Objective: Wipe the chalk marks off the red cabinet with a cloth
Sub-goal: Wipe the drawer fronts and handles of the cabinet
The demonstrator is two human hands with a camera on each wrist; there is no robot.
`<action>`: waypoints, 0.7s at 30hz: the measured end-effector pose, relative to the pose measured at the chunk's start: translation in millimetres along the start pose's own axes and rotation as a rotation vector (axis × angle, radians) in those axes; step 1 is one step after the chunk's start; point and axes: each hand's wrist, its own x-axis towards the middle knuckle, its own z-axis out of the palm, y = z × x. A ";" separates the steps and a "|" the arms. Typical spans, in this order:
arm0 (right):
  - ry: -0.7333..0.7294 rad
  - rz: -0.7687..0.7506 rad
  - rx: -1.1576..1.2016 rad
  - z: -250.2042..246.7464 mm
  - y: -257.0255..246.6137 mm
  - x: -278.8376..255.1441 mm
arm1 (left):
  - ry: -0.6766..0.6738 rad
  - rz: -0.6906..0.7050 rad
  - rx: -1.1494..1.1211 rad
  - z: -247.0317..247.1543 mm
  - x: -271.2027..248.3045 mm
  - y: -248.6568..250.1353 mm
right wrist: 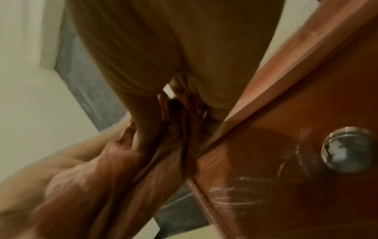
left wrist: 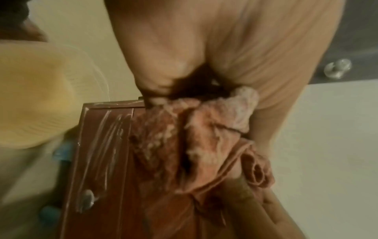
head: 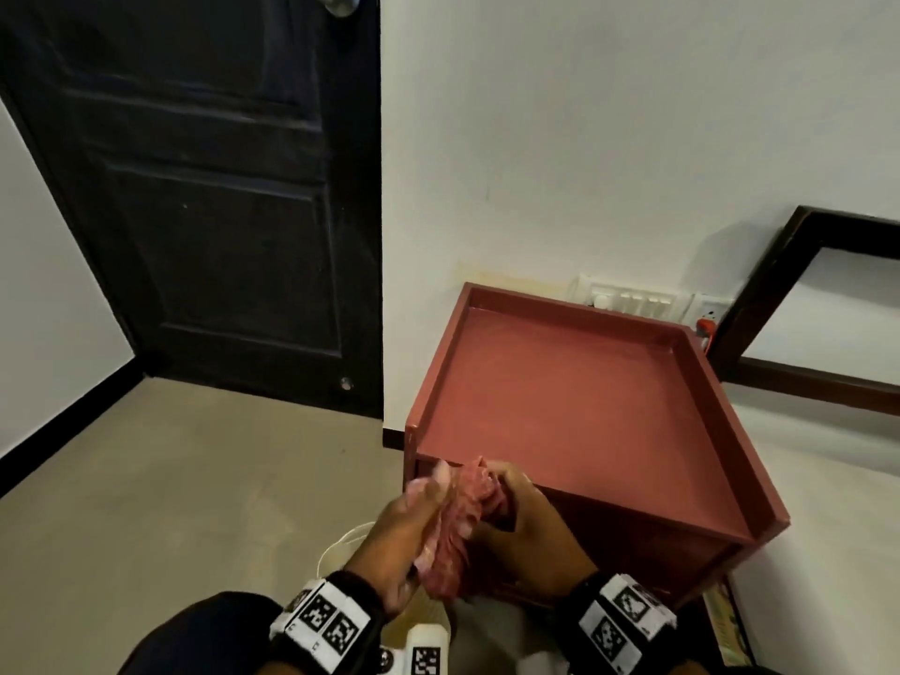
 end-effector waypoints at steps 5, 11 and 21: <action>0.251 -0.055 -0.497 -65.9 23.9 3.1 | 0.235 -0.244 0.247 -40.5 21.9 -57.8; 0.636 0.032 -0.900 -133.9 79.6 23.9 | 0.393 -0.406 0.556 -79.6 66.3 -74.1; 0.663 -0.057 -1.019 -118.6 103.6 28.1 | 0.499 -0.460 0.646 -101.3 127.7 -59.5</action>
